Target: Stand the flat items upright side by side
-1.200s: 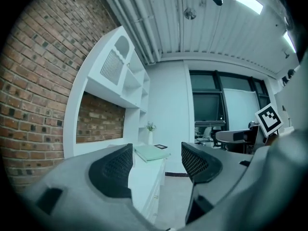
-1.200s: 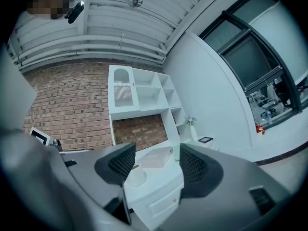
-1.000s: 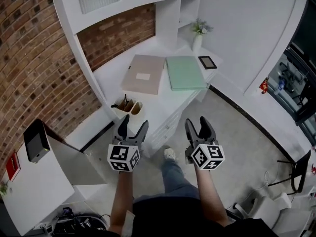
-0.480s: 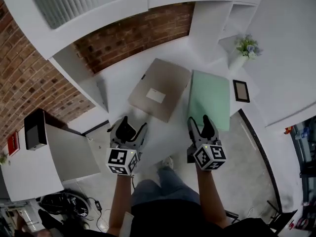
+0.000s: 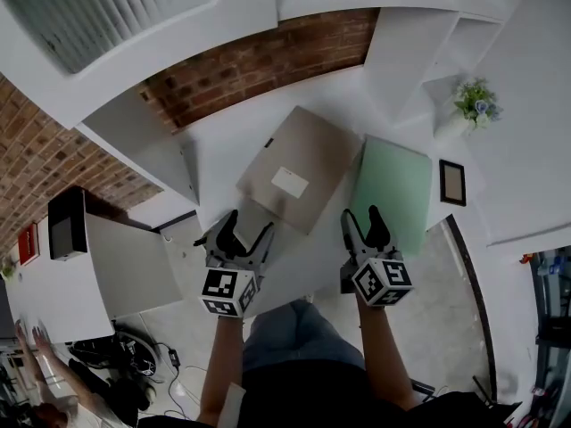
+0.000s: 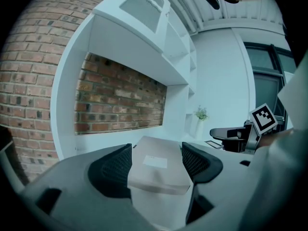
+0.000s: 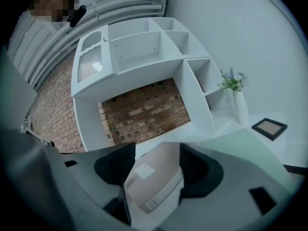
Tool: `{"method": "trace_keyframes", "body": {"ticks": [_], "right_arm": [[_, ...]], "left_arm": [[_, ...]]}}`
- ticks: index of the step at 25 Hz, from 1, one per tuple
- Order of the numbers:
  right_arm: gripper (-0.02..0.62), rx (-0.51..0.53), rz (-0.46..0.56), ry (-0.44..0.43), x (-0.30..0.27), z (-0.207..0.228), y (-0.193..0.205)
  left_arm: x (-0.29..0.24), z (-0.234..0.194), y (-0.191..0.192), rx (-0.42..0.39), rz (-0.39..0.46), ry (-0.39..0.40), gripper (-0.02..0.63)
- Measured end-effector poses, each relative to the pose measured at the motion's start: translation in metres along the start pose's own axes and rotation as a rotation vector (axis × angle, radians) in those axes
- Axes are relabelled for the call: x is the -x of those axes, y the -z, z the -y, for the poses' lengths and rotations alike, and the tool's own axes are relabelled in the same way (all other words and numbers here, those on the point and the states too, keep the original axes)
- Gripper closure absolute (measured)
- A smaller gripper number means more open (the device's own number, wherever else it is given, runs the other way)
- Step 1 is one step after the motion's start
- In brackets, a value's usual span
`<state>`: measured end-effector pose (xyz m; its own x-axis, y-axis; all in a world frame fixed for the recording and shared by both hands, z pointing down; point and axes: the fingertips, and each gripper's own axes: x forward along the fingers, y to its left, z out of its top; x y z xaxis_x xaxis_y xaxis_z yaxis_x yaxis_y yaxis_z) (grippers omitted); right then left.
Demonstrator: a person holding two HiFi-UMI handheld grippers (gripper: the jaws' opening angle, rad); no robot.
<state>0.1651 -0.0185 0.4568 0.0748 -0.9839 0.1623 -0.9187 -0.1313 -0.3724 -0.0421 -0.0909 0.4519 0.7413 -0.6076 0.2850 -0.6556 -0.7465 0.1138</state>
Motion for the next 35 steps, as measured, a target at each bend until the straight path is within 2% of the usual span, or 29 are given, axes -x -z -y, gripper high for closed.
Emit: {"method": "trace_keyframes", "body": {"ticks": [8, 13, 19, 24, 32, 35], "right_arm": [[0.330, -0.010, -0.004, 0.028, -0.013, 0.003, -0.004], [0.330, -0.007, 0.005, 0.037, -0.019, 0.001, -0.014], [0.330, -0.023, -0.018, 0.047, -0.031, 0.000, -0.023], [0.330, -0.043, -0.075, 0.075, -0.047, 0.008, -0.013], [0.314, -0.151, -0.205, 0.145, -0.085, 0.023, 0.031], [0.308, -0.188, -0.251, 0.174, -0.097, 0.032, 0.050]], "left_arm": [[-0.021, -0.005, -0.013, -0.013, -0.001, 0.022, 0.307], [-0.031, -0.010, -0.029, -0.038, -0.036, 0.026, 0.307], [-0.054, -0.010, -0.032, -0.043, -0.158, 0.057, 0.301], [-0.083, -0.022, -0.027, -0.013, -0.255, 0.091, 0.285], [-0.141, -0.052, 0.011, -0.020, -0.464, 0.152, 0.278], [-0.160, -0.062, 0.028, 0.000, -0.525, 0.173, 0.276]]}}
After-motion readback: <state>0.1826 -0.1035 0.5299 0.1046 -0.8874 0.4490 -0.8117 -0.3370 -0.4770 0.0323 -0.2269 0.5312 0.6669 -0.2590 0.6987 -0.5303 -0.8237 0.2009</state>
